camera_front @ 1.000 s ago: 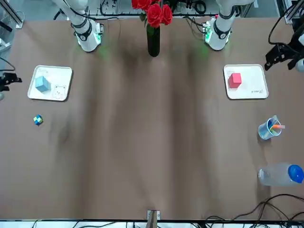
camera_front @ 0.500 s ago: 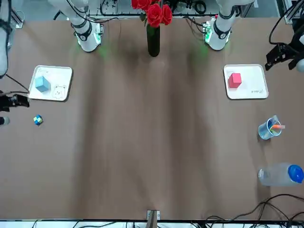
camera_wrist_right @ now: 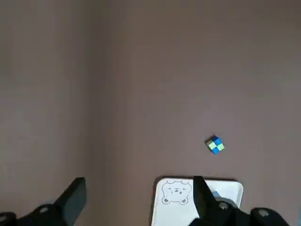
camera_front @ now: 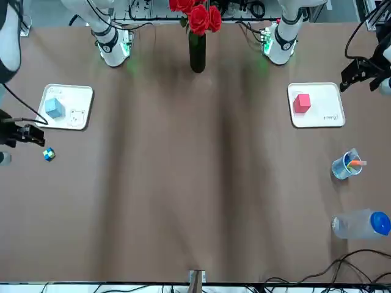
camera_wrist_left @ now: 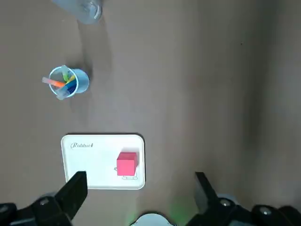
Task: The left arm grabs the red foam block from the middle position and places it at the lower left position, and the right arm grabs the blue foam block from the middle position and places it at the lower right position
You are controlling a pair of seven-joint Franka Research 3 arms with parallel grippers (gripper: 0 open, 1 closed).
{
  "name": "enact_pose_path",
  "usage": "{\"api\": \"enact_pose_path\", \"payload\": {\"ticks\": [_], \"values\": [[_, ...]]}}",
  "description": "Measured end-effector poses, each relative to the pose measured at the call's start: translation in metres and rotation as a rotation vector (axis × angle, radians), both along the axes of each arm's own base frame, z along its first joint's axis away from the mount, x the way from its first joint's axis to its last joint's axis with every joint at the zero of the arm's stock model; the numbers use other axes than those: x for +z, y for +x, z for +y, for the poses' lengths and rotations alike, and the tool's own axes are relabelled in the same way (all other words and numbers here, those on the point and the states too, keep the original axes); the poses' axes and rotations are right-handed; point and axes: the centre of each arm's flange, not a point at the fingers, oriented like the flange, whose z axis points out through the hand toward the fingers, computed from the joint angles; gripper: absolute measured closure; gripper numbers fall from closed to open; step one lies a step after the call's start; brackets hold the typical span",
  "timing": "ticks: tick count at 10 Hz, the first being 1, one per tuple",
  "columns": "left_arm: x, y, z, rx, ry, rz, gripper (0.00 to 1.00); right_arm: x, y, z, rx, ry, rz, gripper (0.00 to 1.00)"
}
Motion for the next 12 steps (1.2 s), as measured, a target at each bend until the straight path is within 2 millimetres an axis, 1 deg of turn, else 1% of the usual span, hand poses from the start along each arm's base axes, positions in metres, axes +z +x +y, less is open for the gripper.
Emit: {"api": "enact_pose_path", "payload": {"ticks": [1, 2, 3, 5, 6, 7, 10, 11, 12], "values": [[-0.002, 0.001, 0.0, 0.001, 0.0, 0.003, 0.0, 0.013, -0.006, 0.005, -0.028, 0.014, -0.021, 0.0], [-0.004, 0.003, 0.0, 0.003, 0.0, 0.009, 0.0, 0.019, -0.01, 0.009, -0.071, 0.05, -0.031, 0.0], [-0.007, 0.004, 0.001, 0.005, 0.0, 0.013, 0.0, 0.017, -0.012, 0.007, -0.101, 0.081, -0.03, 0.0], [-0.01, 0.006, 0.001, 0.005, 0.002, 0.018, 0.0, 0.002, -0.012, -0.009, -0.118, 0.093, -0.015, 0.0], [-0.01, 0.006, 0.0, 0.003, 0.003, 0.02, 0.0, 0.0, -0.014, -0.012, -0.105, 0.094, -0.018, 0.0], [-0.01, 0.006, -0.001, 0.001, 0.003, 0.02, 0.0, 0.002, -0.018, -0.014, -0.098, 0.096, -0.022, 0.0], [-0.009, 0.006, -0.002, -0.002, 0.003, 0.017, 0.0, 0.027, -0.032, -0.009, -0.079, 0.1, -0.059, 0.0], [-0.009, 0.006, -0.003, -0.002, 0.003, 0.017, 0.0, 0.031, -0.035, -0.006, -0.069, 0.101, -0.062, 0.0], [-0.009, 0.006, -0.003, -0.002, 0.003, 0.017, 0.0, 0.031, -0.036, -0.005, -0.049, 0.102, -0.059, 0.0]]}}
